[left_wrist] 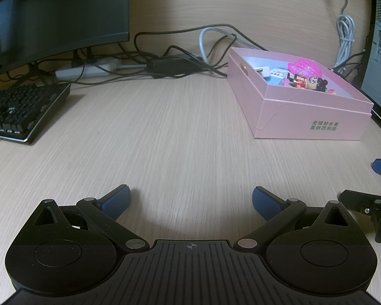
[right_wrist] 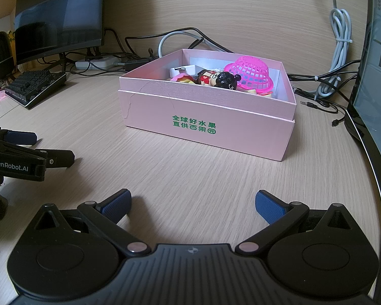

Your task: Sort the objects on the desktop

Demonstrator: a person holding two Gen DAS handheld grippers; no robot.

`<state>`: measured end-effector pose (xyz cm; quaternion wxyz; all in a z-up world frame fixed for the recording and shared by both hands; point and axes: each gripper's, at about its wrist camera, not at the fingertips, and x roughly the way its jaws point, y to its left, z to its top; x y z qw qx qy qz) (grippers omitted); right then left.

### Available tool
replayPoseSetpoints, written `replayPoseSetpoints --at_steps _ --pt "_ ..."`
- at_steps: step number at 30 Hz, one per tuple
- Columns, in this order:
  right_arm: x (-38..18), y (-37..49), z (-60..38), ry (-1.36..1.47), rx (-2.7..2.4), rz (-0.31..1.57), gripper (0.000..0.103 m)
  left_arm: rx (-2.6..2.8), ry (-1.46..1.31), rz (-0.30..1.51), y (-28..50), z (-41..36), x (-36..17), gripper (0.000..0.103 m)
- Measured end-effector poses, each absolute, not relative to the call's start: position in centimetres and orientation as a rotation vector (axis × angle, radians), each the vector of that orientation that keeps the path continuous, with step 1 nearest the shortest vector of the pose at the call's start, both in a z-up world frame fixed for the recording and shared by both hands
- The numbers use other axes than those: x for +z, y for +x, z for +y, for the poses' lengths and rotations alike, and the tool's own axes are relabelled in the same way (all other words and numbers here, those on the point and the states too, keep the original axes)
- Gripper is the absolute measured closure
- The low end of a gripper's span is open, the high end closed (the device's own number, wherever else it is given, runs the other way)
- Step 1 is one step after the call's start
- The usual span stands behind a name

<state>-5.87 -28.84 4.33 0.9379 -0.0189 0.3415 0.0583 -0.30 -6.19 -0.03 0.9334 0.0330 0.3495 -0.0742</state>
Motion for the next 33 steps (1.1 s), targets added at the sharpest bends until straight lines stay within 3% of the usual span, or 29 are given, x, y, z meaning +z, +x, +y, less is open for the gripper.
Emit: replayPoseSetpoints --at_steps 33 --pt "4.34 -5.88 -28.81 -0.039 0.119 0.697 0.000 -0.152 0.070 0.726 -0.19 -6.34 0.18 0.000"
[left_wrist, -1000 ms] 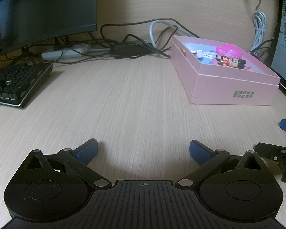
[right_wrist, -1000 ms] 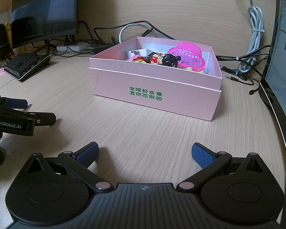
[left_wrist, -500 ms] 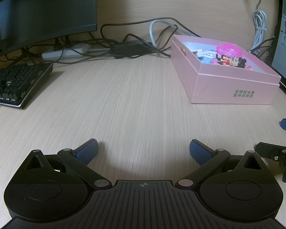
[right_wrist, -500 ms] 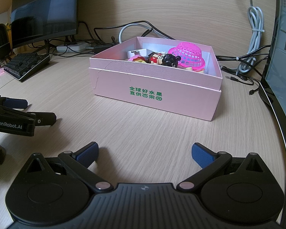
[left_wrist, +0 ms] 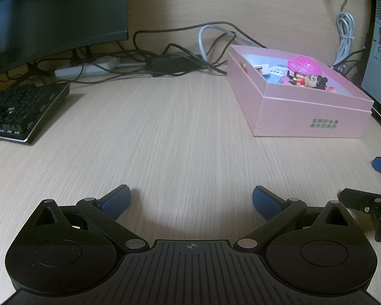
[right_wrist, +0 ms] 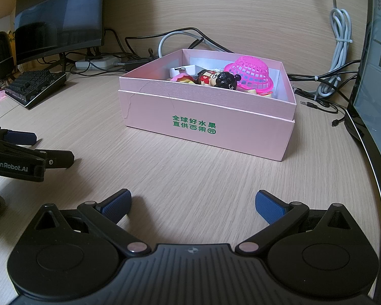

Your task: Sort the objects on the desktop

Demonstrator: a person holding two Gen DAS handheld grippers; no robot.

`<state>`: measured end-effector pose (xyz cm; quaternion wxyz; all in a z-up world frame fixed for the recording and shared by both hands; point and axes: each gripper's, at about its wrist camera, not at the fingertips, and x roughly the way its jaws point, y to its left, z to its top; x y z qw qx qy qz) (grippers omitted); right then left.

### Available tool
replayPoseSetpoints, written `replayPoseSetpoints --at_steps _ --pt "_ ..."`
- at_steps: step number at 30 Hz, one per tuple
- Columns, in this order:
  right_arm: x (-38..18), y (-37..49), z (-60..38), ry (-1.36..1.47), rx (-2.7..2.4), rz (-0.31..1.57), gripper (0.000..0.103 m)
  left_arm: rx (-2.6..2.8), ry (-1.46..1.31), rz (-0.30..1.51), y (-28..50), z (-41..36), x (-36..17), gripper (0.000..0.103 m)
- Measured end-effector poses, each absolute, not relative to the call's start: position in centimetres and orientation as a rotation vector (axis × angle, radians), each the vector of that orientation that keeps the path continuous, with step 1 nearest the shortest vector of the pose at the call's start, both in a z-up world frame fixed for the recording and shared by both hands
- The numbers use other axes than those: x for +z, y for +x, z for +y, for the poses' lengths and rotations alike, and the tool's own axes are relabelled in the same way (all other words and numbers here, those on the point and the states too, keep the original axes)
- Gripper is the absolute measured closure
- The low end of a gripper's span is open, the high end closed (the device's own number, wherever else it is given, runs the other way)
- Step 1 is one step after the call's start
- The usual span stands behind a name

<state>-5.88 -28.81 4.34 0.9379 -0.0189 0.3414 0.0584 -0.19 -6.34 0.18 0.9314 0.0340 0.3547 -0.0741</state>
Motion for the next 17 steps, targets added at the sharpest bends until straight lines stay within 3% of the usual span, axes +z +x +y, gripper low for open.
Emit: replayPoseSetpoints --at_steps 17 --pt "4.34 -5.87 -28.83 -0.039 0.119 0.697 0.000 -0.155 0.061 0.724 -0.26 -6.15 0.10 0.000"
